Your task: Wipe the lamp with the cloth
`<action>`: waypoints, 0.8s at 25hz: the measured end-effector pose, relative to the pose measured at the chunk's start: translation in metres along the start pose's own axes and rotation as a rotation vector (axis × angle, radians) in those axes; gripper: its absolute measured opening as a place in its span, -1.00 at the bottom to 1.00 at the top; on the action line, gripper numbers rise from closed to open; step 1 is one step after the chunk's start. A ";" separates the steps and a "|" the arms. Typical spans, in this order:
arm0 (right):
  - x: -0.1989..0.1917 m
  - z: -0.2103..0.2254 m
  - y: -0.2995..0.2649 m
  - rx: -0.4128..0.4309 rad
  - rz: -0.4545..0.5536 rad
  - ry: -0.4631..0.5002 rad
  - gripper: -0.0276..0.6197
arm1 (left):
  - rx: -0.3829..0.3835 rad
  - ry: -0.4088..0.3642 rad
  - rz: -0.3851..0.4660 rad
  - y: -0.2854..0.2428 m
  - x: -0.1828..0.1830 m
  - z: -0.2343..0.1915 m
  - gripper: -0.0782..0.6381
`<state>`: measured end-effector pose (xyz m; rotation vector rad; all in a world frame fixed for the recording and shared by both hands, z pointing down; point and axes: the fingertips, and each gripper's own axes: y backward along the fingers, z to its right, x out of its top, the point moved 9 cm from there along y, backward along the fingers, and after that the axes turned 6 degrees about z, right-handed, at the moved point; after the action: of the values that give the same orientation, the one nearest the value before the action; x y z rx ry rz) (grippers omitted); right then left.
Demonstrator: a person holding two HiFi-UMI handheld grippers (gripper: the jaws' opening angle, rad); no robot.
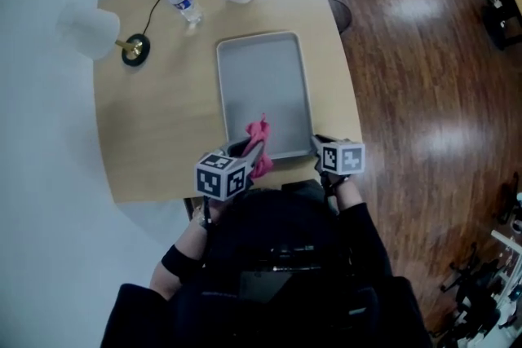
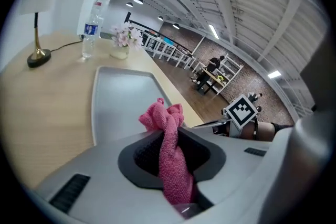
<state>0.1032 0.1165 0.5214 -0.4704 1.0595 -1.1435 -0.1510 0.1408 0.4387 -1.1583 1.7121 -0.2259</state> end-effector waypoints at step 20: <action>0.006 -0.094 0.029 0.008 0.121 0.073 -0.78 | 0.110 0.014 0.011 0.094 -0.044 -0.076 -0.55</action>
<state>0.0366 0.1413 0.4527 -0.3556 1.1313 -1.0640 -0.2666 0.1971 0.4433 -1.0691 1.6966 -0.3184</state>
